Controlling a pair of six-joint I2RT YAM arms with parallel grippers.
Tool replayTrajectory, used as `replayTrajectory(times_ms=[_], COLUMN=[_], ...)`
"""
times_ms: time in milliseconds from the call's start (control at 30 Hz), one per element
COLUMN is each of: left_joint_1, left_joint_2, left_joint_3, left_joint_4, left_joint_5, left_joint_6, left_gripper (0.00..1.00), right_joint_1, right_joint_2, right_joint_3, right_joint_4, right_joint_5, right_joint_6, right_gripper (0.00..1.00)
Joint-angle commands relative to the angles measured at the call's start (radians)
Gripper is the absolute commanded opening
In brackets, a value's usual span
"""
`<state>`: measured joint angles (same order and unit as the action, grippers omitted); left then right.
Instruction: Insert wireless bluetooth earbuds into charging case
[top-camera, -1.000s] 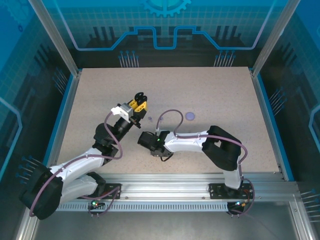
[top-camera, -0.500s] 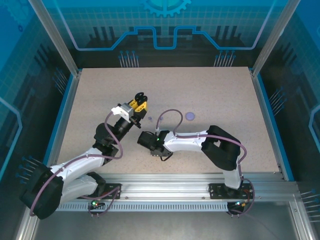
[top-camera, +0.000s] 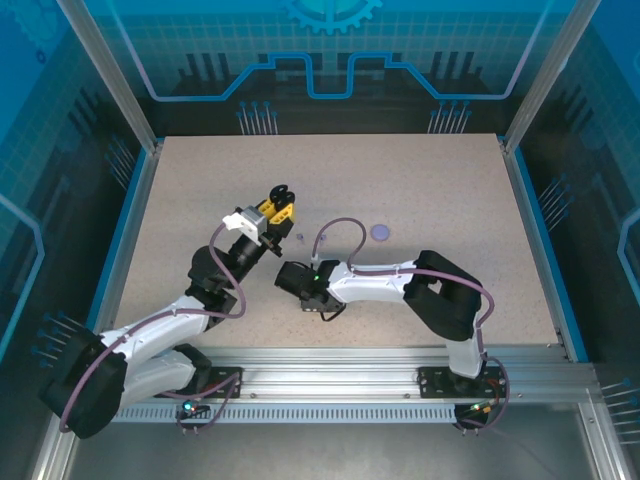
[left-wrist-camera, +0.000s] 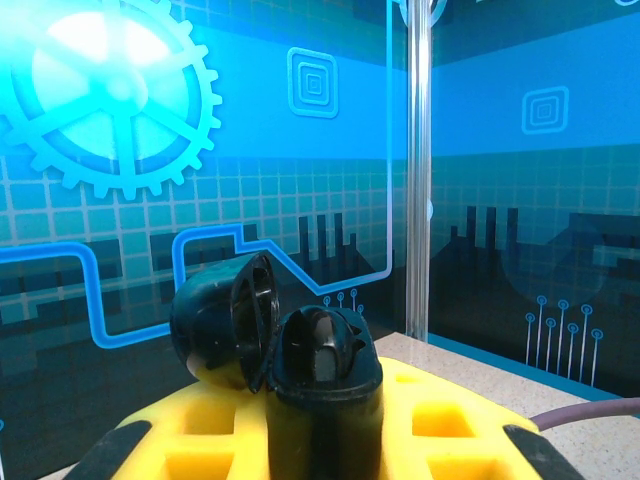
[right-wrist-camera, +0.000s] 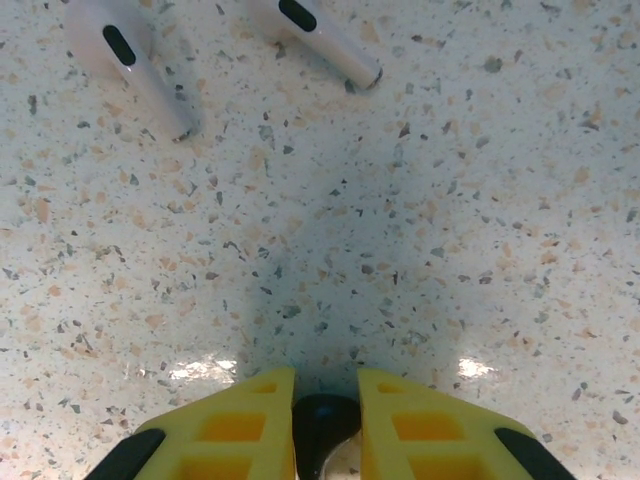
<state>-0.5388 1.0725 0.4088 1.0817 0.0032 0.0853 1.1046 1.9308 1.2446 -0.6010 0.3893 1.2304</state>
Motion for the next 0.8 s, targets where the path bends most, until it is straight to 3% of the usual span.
replayTrajectory(times_ms=[0, 400, 767], left_joint_1=[0.004, 0.004, 0.004], left_joint_2=[0.001, -0.004, 0.014], left_joint_3=[-0.005, 0.022, 0.06], left_joint_4=[0.026, 0.002, -0.016], left_joint_5=[0.0, 0.04, 0.17], left_joint_6=[0.014, 0.01, 0.022], left_gripper=[0.0, 0.0, 0.0], right_joint_1=[-0.017, -0.056, -0.149], right_joint_2=[-0.067, -0.34, -0.63], right_joint_3=[-0.032, -0.093, 0.026], right_joint_4=[0.034, 0.009, 0.02], right_joint_5=[0.038, 0.15, 0.191], right_joint_6=[0.002, -0.079, -0.356], right_gripper=[0.19, 0.19, 0.19])
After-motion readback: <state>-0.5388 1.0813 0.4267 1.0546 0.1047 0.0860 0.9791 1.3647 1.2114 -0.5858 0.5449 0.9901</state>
